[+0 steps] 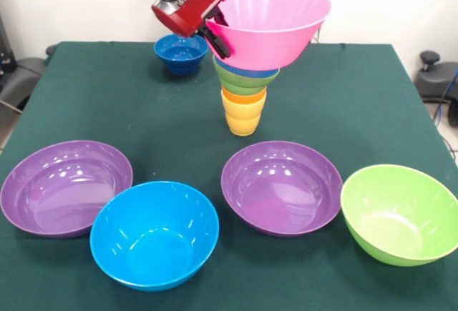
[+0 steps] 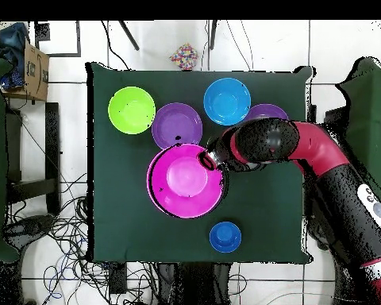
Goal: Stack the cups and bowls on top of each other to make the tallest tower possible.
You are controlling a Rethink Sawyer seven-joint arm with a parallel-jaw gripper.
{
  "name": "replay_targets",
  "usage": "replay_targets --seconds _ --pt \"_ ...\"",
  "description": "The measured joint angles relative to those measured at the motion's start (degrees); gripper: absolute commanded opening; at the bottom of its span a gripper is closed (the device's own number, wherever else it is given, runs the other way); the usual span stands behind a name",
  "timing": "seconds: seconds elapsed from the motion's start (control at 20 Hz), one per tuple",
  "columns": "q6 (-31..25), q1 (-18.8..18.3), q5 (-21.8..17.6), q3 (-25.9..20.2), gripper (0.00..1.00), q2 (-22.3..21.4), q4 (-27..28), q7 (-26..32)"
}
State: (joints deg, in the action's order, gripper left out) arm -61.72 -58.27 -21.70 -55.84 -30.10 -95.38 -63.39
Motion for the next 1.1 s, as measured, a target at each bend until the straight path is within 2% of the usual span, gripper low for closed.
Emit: replay_targets --seconds 1.1 --pt "1.33 -1.58 -0.68 0.44 0.0 1.78 -0.17 0.0"
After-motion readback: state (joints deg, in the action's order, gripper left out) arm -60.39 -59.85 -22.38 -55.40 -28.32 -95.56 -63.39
